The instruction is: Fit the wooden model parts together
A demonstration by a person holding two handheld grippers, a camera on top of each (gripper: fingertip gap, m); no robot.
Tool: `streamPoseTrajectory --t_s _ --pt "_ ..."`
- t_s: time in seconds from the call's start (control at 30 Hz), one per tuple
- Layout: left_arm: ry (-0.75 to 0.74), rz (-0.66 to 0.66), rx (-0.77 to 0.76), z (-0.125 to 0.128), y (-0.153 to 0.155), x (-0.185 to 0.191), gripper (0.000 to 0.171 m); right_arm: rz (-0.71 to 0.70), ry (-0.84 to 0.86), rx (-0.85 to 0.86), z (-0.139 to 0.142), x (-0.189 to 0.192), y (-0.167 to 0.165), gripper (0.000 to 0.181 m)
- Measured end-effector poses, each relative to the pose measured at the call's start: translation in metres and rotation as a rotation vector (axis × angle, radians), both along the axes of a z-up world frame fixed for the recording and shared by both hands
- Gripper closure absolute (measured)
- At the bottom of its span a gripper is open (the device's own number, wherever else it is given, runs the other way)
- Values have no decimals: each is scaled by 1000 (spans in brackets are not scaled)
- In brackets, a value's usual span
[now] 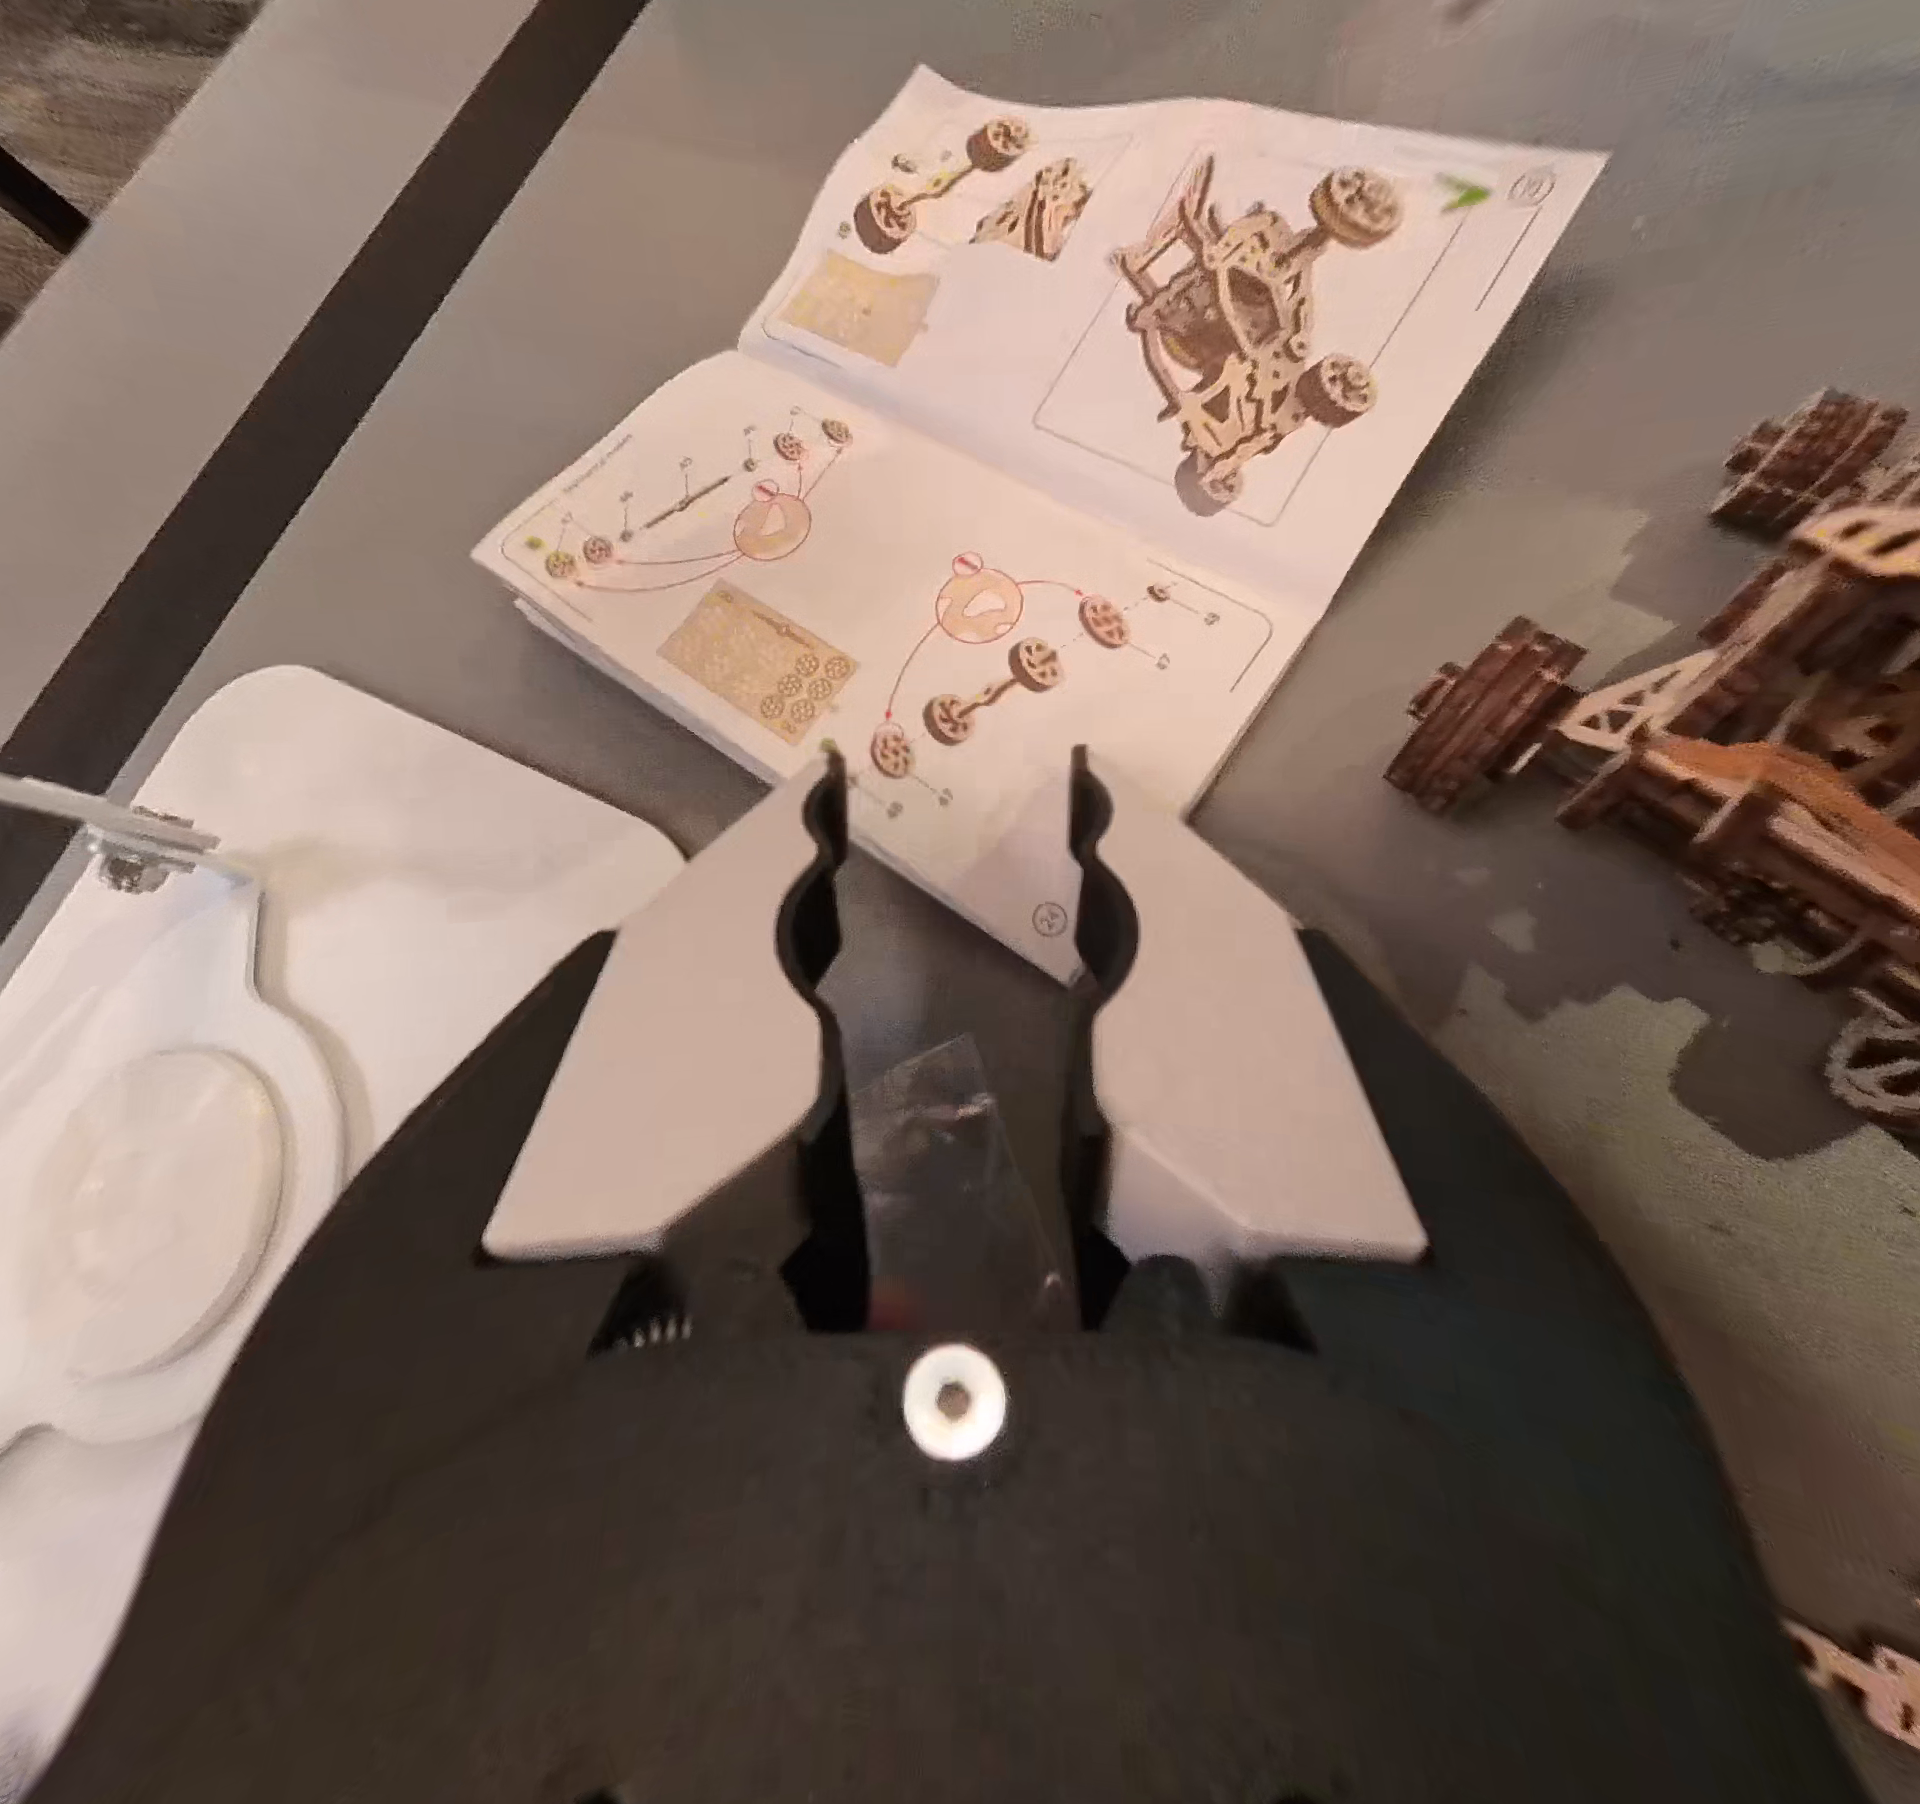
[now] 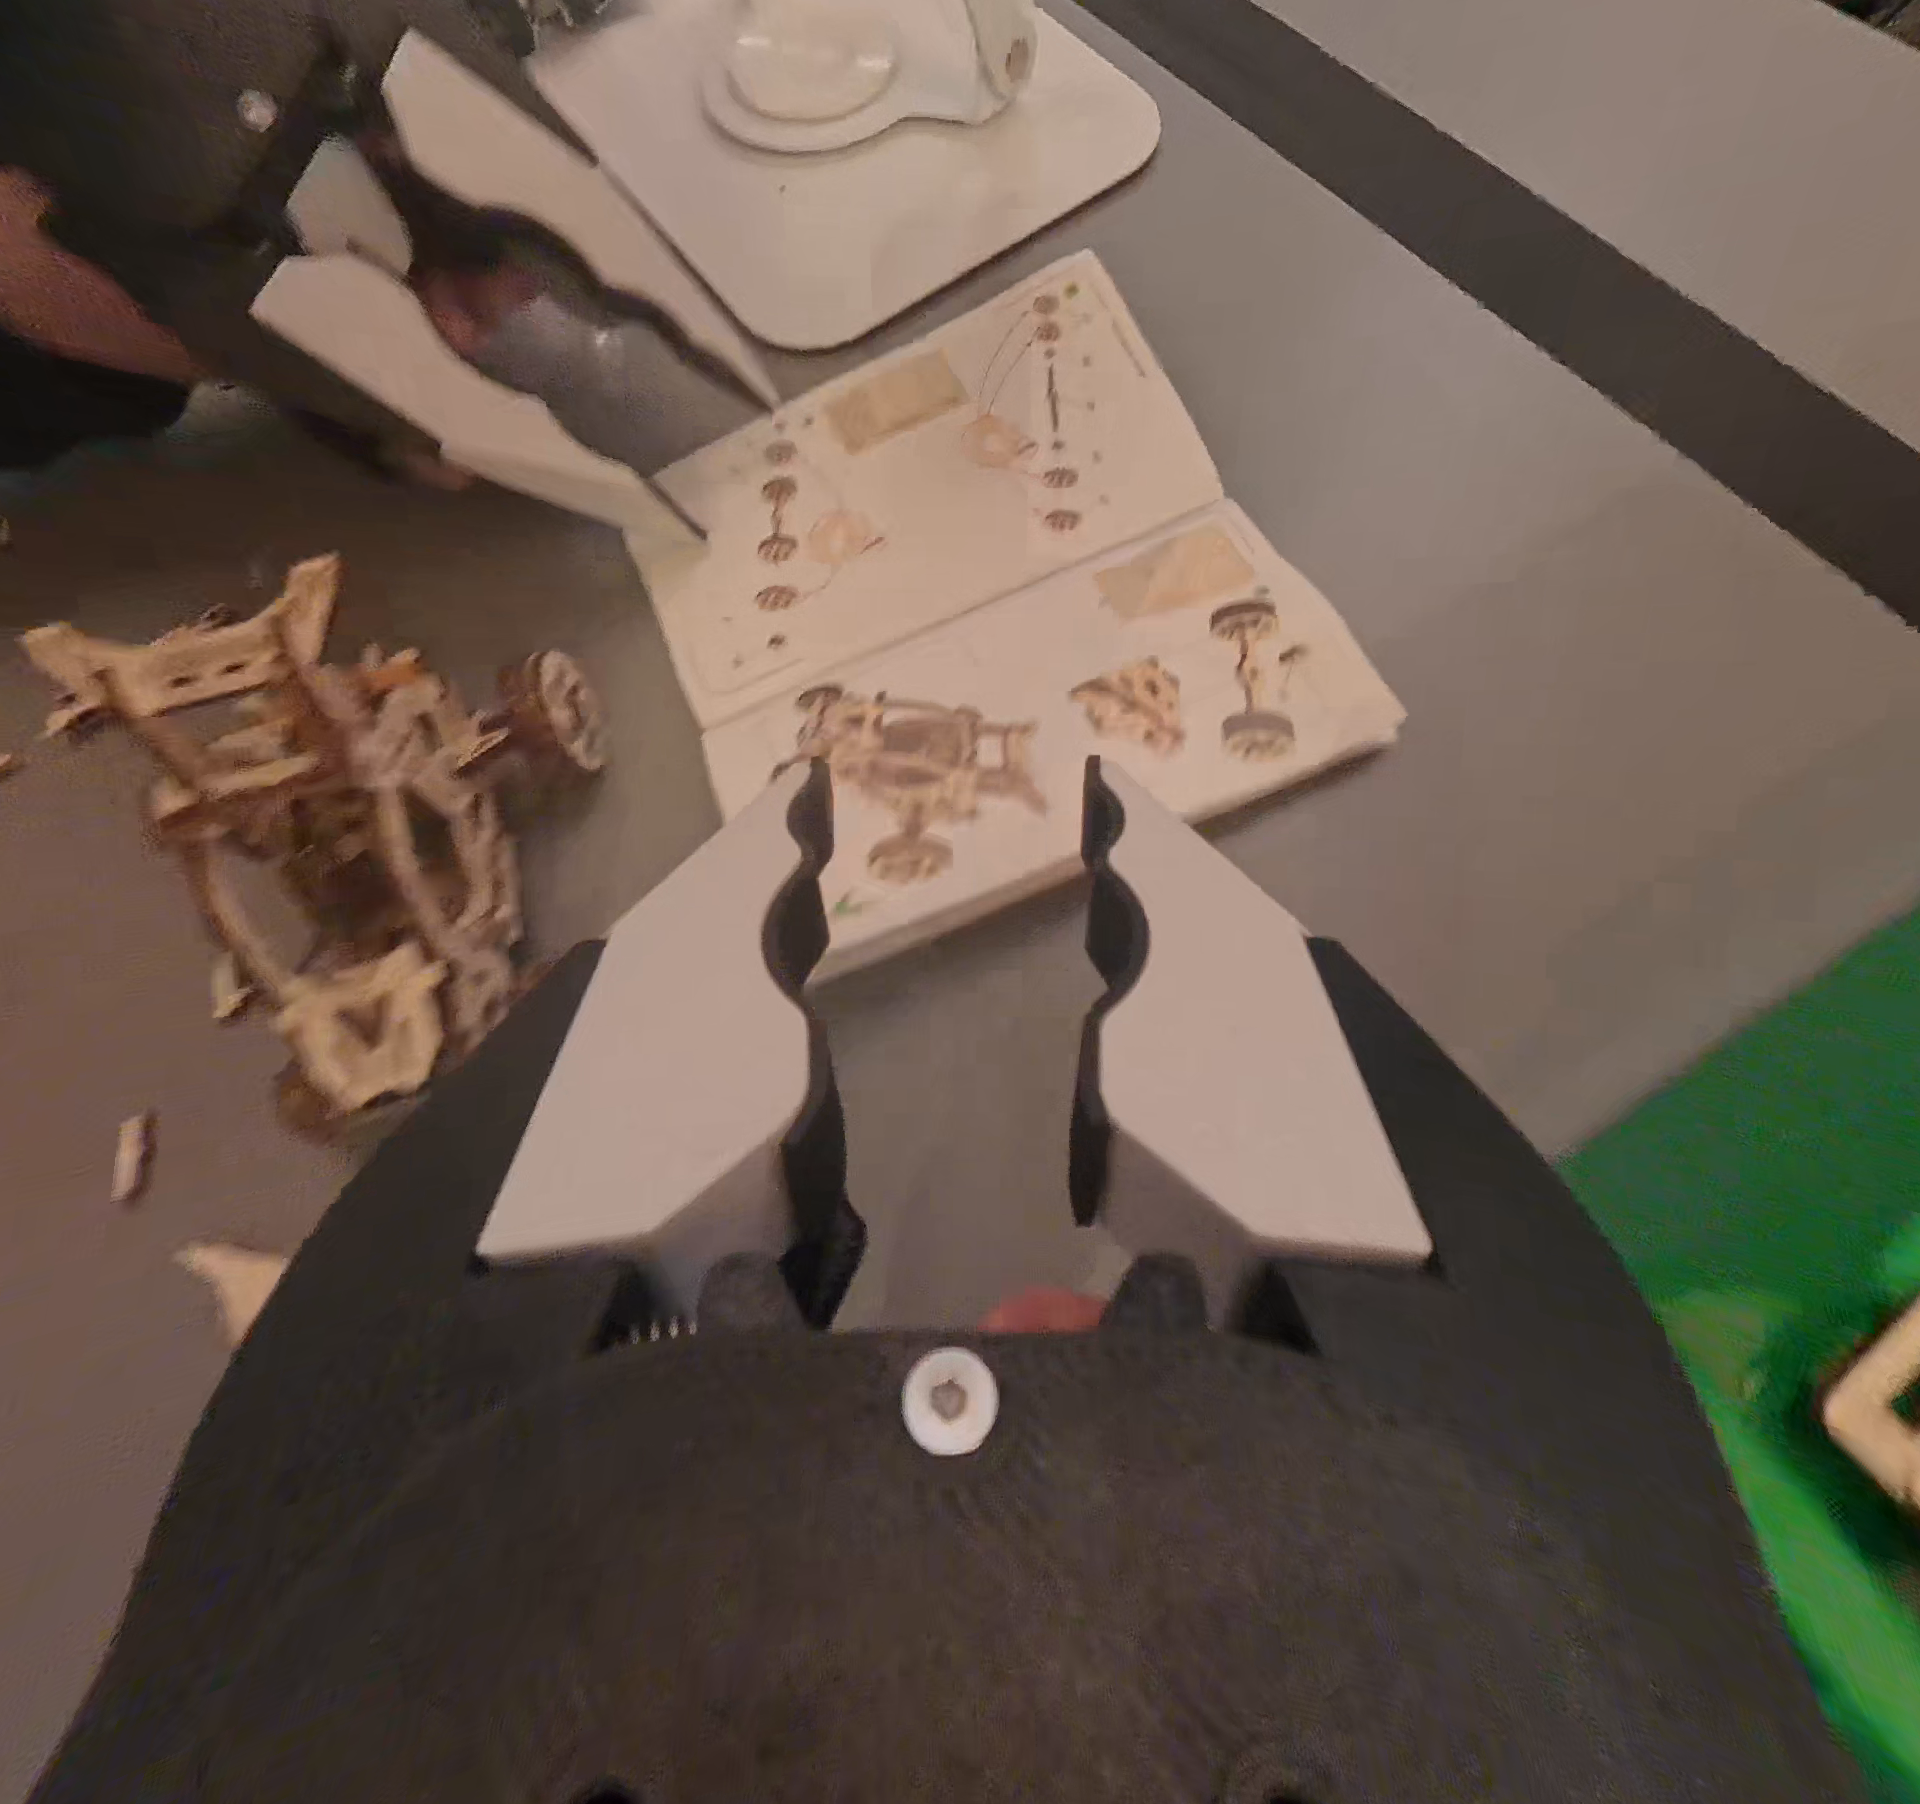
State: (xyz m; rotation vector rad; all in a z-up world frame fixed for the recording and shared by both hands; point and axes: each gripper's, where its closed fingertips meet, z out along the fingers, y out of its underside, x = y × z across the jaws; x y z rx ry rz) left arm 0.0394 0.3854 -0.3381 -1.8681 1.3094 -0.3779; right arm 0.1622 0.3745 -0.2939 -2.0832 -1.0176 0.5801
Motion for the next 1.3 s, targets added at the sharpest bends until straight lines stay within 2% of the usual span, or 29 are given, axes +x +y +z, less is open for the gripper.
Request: streamPoseTrajectory --t_s 0.1,0.17,0.27,0.37,0.47,0.53,0.73,1.07,1.3 --pt "-53 -21 1 18 -9 -3 122 11 55 -38 13 6 -43 130" --pt "-82 -32 15 32 -20 -7 120 75 91 -24 17 2 -76 124" --pt "-131 -32 -22 40 -44 -18 119 195 -21 36 -5 -1 -121 117" --pt "-138 -76 -119 30 -76 -18 123 218 -52 6 -26 -13 -141 112" --pt "-56 -84 -107 13 -92 -19 126 233 -102 18 -42 -20 -143 116" --pt "-58 -87 -126 9 -100 -13 127 224 -122 28 -48 -21 -139 118" --pt "26 -79 -119 -7 -105 -8 127 250 -149 54 -54 -26 -137 122" --pt "42 -99 -120 -11 -106 0 127 247 -97 57 -53 -40 -138 122" --pt "36 -77 -128 -11 -103 -9 127 275 -97 55 -48 -29 -137 117"
